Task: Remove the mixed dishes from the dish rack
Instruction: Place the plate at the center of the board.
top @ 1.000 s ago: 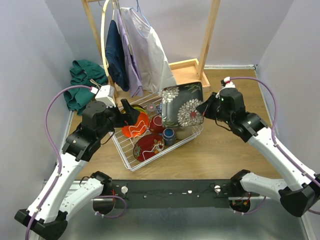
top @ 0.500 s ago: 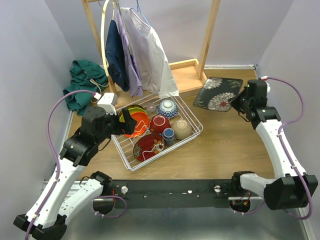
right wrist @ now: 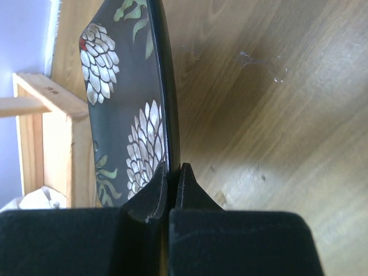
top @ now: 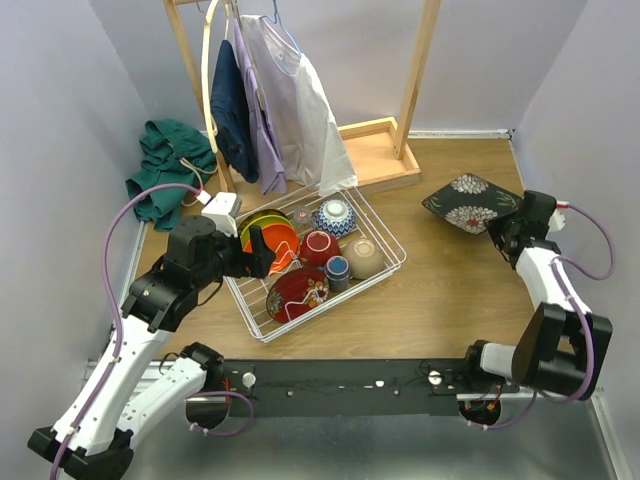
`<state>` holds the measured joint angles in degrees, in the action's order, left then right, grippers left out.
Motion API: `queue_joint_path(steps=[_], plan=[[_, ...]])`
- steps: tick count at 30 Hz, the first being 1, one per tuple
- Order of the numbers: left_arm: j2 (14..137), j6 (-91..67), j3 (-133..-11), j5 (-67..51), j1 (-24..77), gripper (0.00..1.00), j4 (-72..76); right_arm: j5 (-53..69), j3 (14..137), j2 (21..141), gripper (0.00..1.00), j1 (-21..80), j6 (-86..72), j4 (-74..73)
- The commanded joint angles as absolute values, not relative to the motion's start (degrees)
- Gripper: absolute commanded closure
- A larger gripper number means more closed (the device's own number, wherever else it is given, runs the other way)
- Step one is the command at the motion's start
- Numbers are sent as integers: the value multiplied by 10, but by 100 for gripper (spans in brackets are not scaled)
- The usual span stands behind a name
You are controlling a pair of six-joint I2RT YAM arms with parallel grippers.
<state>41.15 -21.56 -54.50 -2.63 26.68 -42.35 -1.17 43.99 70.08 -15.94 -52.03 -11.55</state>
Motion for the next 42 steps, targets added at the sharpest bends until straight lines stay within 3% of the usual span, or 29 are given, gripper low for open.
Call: queue_joint_path(steps=[1,10,16,25,29,35,42], plan=[[407,-207,-543,-41,265,1,-446,44,423,747,99,-177,-575,115],[424,-231,-533,-54,265,1,-439,123,374,874,99,-194,-559,289],[451,-237,-534,-63,265,1,-430,133,347,903,99,-199,-541,311],[494,-236,-558,-78,266,1,-435,116,330,907,61,-205,-540,236],[498,-237,-562,-85,269,1,-437,81,323,879,34,-205,-537,187],[506,-236,-570,-89,281,1,-443,31,315,817,4,-205,-538,87],[533,-222,-596,-76,314,1,-454,37,287,706,0,-203,-530,-18]])
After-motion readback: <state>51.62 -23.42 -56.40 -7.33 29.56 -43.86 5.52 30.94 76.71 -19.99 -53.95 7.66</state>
